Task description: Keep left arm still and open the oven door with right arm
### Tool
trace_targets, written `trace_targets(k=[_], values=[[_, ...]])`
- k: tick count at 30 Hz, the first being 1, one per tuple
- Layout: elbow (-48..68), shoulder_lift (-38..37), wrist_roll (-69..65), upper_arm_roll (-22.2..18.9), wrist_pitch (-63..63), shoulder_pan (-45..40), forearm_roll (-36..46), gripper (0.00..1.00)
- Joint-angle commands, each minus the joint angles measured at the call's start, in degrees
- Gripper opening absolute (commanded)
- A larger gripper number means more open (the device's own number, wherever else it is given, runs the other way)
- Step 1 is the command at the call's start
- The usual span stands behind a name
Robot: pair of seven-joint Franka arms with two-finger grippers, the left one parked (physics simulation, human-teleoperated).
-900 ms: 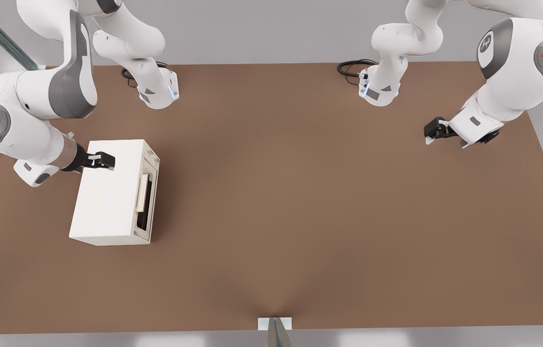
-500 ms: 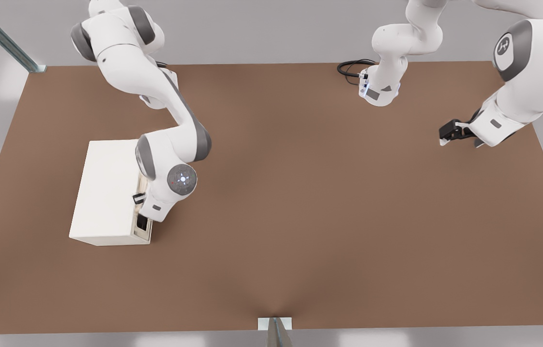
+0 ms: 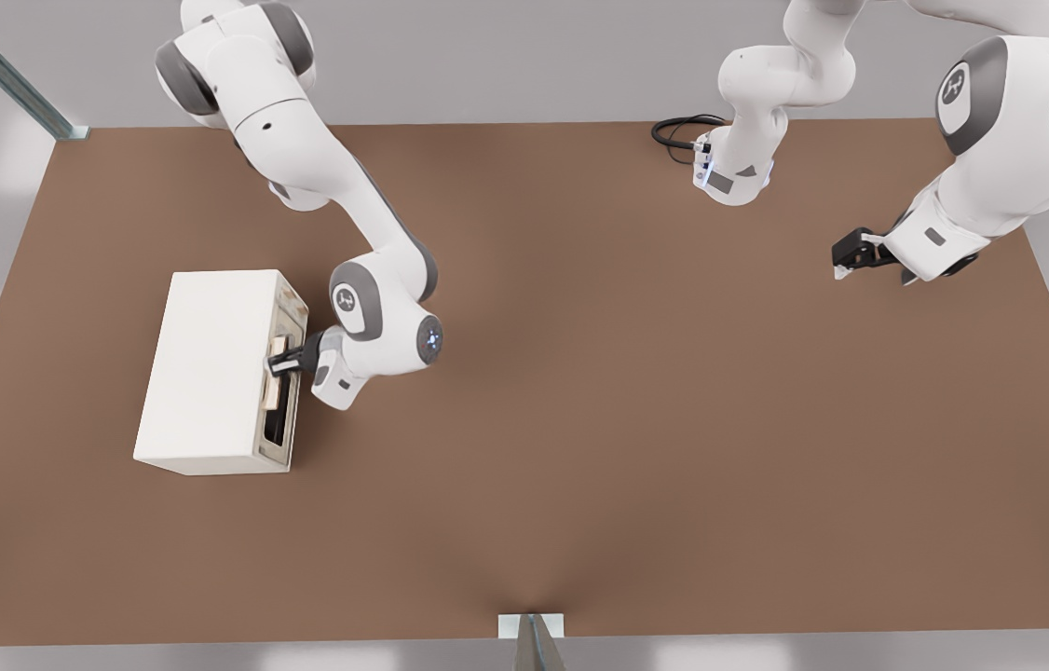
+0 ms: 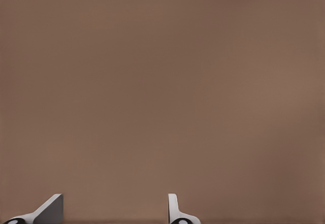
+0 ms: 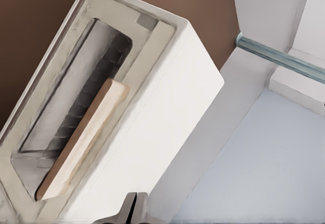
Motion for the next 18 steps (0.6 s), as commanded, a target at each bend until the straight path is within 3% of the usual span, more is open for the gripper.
trace_targets(k=[1,18], values=[[-0.7,0.0,13.3,0.0,-0.6,0.0,0.2,0.21],[-0.2,4.9,14.1,0.0,2.4,-1.9,1.6,0.21]])
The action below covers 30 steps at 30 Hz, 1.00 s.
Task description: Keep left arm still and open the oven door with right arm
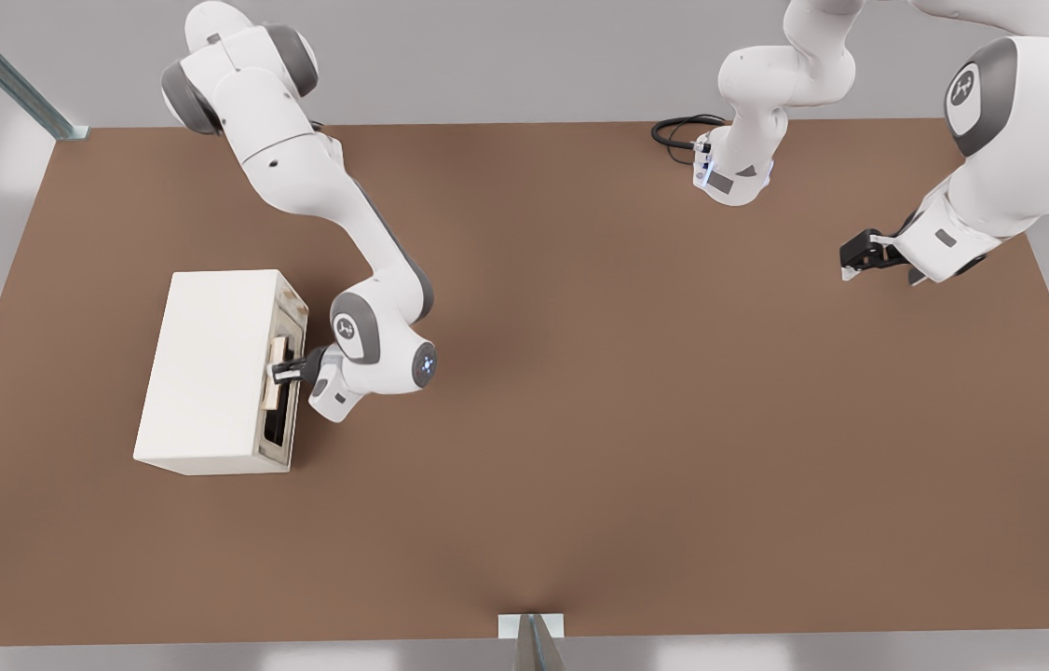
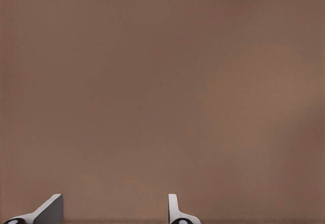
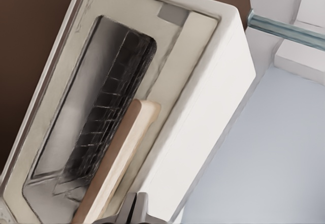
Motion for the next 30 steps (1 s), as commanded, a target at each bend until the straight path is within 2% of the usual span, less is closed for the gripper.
trace_targets(k=[1,30], values=[[-0.1,0.1,5.5,0.0,0.6,0.0,0.1,0.21],[-0.2,0.9,5.8,0.0,1.8,-1.4,2.9,0.21]])
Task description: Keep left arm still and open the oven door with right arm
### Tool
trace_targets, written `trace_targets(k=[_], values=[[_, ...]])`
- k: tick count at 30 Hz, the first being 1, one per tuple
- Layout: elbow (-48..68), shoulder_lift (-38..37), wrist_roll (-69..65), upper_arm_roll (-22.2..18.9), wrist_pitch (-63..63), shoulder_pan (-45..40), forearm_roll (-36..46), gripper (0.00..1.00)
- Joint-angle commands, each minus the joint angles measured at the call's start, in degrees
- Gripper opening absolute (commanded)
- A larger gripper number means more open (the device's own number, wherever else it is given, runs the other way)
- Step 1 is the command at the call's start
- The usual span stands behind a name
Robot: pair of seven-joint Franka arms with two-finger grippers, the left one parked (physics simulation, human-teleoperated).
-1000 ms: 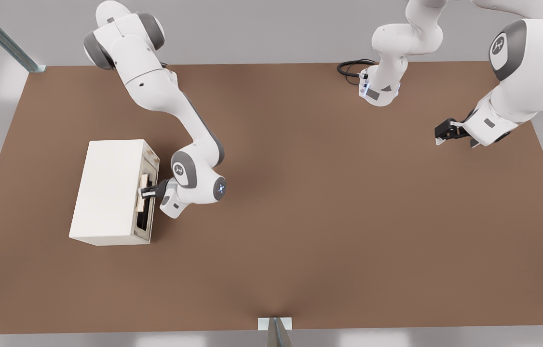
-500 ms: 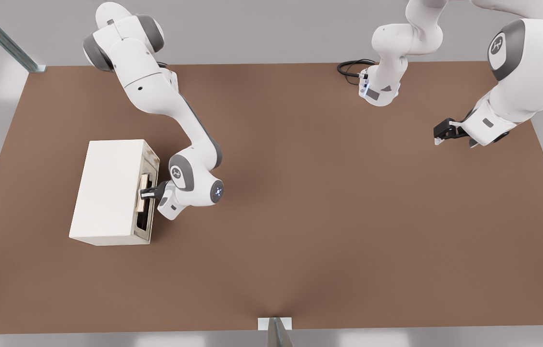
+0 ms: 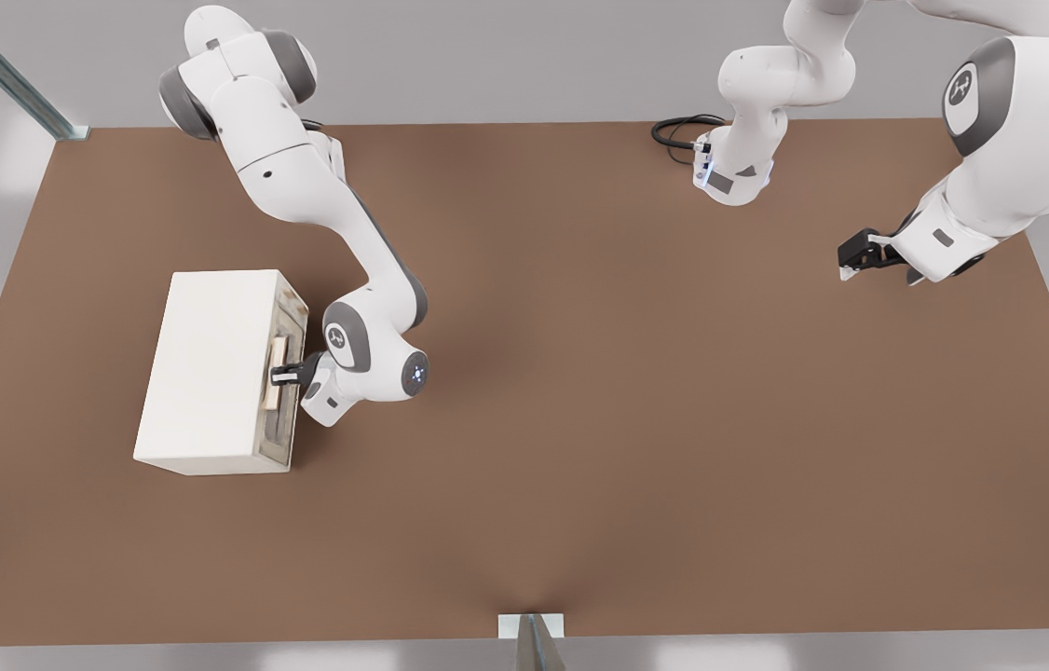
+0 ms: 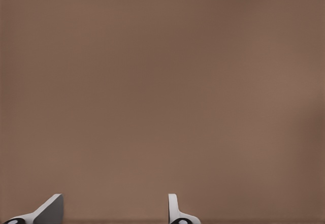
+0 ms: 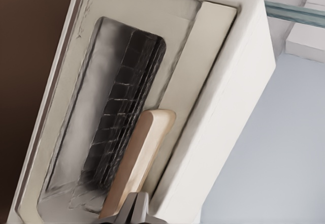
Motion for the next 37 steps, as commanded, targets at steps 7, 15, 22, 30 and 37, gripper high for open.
trace_targets(k=[7,15,22,30,37], values=[[1.5,-0.1,1.2,0.3,-0.3,1.5,1.1,0.21],[21.5,-5.6,-23.3,0.0,-3.1,-21.1,45.1,1.0],[7.5,-26.8,-27.6,-1.3,-3.1,-23.9,43.8,1.0],[7.2,-27.2,-27.5,-1.3,-3.1,-23.9,43.8,1.0],[7.1,-27.3,-27.5,-1.3,-3.3,-23.8,43.8,1.0]])
